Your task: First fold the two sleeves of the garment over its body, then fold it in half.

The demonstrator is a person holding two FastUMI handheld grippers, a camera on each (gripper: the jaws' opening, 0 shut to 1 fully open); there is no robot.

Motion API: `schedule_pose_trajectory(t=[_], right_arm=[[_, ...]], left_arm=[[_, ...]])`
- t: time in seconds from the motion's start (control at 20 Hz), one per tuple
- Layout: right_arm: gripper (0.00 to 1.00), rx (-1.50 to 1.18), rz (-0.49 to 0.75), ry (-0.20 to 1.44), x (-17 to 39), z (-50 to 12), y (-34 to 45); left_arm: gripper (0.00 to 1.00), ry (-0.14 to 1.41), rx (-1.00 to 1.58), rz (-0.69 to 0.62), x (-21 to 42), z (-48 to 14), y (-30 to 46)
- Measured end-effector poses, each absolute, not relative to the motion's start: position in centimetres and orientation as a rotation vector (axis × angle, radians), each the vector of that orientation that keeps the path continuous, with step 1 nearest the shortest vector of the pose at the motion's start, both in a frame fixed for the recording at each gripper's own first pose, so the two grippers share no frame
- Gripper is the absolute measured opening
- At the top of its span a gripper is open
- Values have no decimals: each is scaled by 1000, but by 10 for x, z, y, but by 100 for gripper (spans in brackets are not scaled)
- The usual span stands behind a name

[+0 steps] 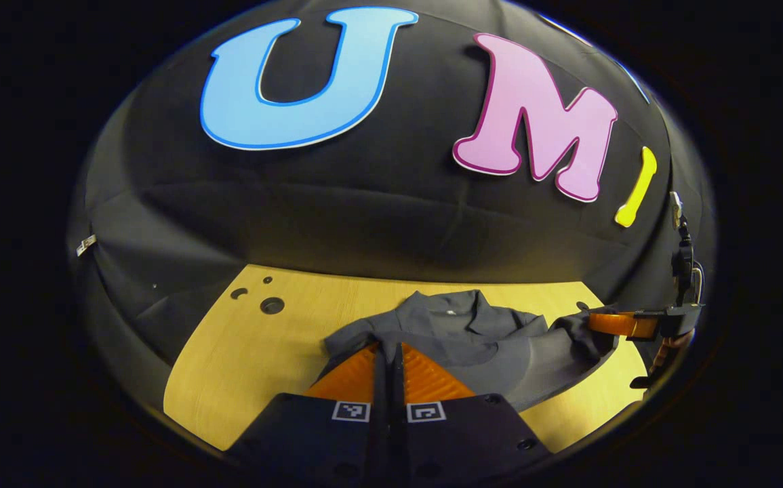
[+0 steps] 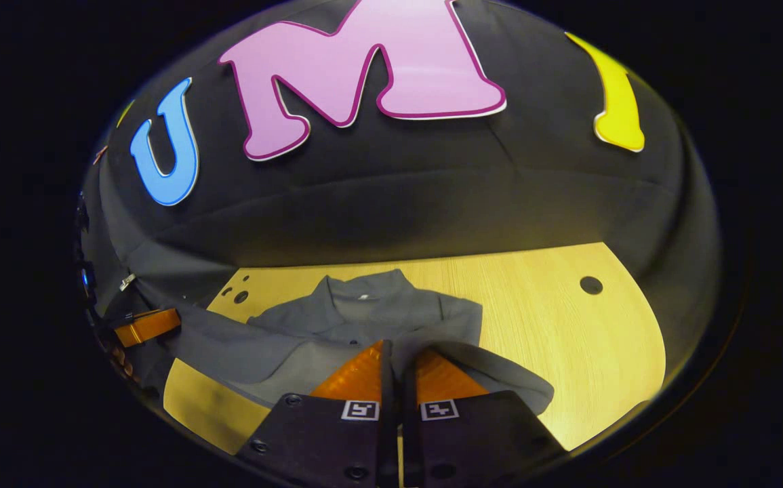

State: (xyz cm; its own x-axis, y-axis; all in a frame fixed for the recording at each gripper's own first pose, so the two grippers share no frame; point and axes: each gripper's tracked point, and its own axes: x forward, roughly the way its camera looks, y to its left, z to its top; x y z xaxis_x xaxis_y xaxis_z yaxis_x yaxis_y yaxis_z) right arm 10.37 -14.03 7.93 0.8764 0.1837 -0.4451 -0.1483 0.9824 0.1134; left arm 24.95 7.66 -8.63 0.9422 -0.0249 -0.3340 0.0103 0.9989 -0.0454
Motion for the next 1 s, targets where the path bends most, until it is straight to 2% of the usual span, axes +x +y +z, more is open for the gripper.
schedule_pose_trajectory(t=[0.4,0.8,0.9,0.95,1.0], right_arm=[[7,65,178,437,175,79,-133],[8,91,132,470,222,35,-139],[12,89,124,492,223,26,-142],[11,86,122,502,223,23,-145],[24,83,113,512,222,21,-149]], left_arm=[[5,326,-25,-20,334,-100,91],[6,318,-24,11,389,-145,110],[8,347,-7,41,389,-158,116],[11,357,-6,50,388,-161,116],[16,359,-10,58,387,-161,117]])
